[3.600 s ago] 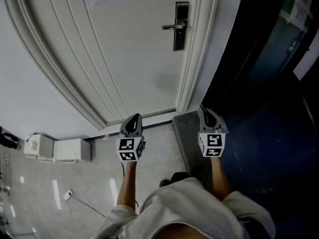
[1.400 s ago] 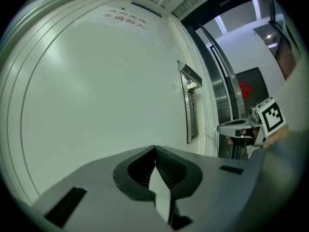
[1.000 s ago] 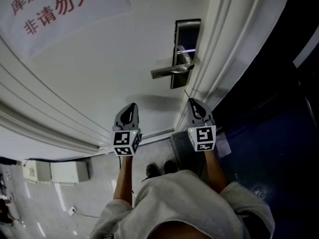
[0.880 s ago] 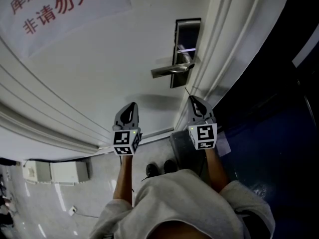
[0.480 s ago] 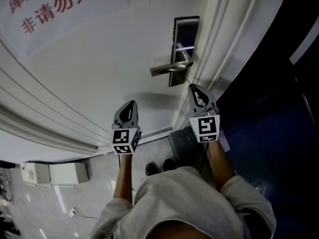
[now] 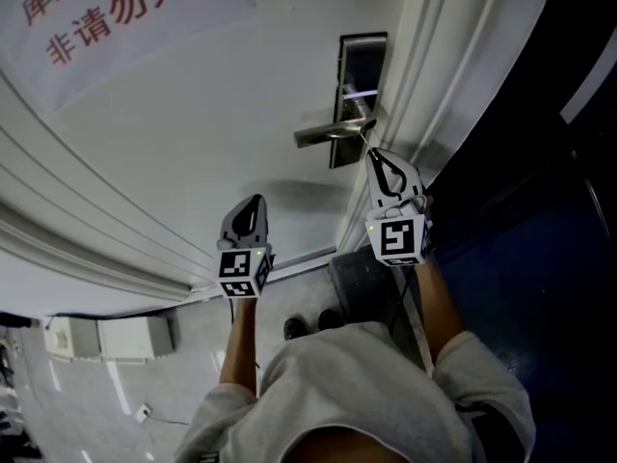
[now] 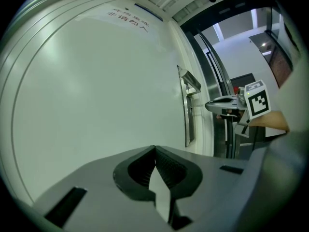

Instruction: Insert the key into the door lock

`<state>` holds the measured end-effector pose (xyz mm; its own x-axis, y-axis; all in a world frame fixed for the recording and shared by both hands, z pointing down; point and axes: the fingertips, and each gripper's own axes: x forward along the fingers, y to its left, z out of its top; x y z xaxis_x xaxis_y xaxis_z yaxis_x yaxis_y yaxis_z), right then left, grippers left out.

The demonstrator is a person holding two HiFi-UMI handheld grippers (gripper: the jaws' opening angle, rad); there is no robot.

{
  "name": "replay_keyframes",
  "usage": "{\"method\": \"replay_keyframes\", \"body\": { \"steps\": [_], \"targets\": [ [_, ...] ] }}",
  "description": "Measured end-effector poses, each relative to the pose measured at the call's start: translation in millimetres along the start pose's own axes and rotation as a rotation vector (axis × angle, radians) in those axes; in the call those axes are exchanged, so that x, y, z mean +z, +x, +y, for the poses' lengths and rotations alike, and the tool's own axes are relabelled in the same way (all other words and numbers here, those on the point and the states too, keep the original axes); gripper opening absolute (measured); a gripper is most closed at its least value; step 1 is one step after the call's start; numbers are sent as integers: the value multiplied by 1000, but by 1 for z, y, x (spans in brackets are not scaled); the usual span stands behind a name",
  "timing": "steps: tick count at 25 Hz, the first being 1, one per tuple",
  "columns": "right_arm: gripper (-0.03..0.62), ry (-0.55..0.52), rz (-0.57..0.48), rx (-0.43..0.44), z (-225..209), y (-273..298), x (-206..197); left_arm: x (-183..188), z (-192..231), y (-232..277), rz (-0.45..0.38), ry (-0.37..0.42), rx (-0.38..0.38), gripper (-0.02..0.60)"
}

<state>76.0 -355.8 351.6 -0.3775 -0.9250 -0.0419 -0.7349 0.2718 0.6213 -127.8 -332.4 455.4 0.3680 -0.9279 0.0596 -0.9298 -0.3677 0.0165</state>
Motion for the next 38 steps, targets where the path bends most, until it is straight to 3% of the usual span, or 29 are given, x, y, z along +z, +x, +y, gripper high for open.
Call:
{"method": "replay_keyframes", "body": {
  "steps": [14, 38],
  "targets": [
    [29, -687, 84, -8, 17, 5, -13, -4, -3, 1, 10, 5, -29, 18],
    [30, -754, 102, 0, 19, 16, -13, -6, 1, 2, 5, -7, -31, 18]
  ]
}}
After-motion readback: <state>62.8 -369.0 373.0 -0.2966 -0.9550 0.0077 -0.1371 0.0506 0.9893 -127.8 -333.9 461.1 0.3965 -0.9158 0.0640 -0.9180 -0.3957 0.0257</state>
